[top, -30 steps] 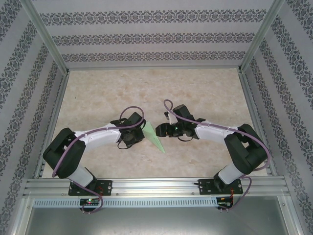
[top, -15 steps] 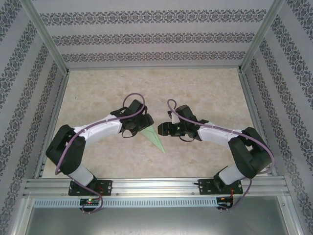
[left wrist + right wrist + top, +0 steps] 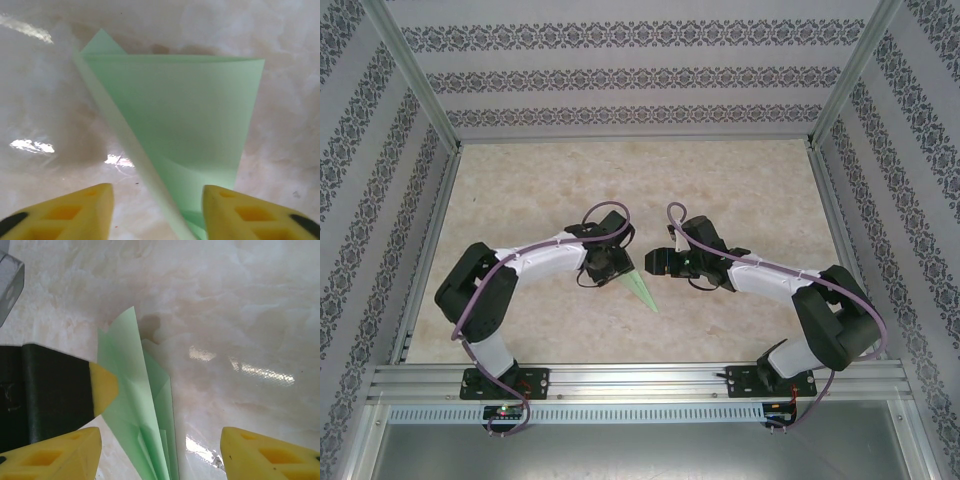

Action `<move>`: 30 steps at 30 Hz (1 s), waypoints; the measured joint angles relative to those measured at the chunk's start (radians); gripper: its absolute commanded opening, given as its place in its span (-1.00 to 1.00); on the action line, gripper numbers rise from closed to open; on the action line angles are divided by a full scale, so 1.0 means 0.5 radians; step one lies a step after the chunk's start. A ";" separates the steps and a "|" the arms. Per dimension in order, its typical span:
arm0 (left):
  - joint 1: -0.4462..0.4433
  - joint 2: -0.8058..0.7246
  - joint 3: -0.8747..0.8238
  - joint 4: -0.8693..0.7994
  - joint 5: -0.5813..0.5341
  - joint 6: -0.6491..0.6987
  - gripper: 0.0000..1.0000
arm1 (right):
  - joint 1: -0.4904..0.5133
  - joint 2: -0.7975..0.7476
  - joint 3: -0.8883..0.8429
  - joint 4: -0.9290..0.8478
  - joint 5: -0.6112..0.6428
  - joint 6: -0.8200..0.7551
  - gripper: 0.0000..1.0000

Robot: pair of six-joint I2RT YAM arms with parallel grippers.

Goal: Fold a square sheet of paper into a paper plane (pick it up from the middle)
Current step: Turn over a paper plane at the center of the table.

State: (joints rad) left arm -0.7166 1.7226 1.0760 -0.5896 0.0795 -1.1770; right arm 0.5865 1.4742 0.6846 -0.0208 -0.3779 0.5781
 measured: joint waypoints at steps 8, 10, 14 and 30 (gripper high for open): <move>0.000 -0.111 -0.079 -0.019 -0.050 0.014 -0.95 | 0.002 0.054 0.001 0.036 -0.034 -0.008 0.29; 0.000 -0.154 -0.118 -0.018 -0.072 0.022 -1.00 | 0.002 0.070 0.001 0.045 -0.062 -0.031 0.28; 0.000 -0.244 -0.211 -0.003 -0.089 0.060 -1.00 | 0.012 0.078 0.001 0.090 -0.117 -0.116 0.27; 0.072 -0.550 -0.740 0.414 -0.013 0.322 -1.00 | 0.263 0.159 0.001 0.171 -0.146 -0.333 0.23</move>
State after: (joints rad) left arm -0.6804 1.4475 0.7059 -0.3828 0.0731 -1.0161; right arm 0.7181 1.5539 0.6849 0.0647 -0.4511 0.4114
